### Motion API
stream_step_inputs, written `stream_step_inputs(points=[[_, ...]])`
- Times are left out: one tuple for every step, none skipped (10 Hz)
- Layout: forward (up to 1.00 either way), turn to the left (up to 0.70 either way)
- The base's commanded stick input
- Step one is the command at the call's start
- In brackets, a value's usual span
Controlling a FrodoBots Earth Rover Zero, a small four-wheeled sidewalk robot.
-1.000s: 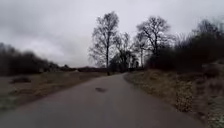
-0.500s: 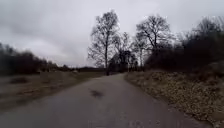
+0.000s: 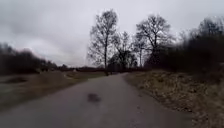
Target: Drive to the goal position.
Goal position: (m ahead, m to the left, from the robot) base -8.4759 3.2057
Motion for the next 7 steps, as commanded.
stream_step_inputs(points=[[1.0, 0.0], [1.0, 0.0], [1.0, 0.0], [1.0, 0.0], [1.0, 0.0], [1.0, 0.0], [1.0, 0.0]])
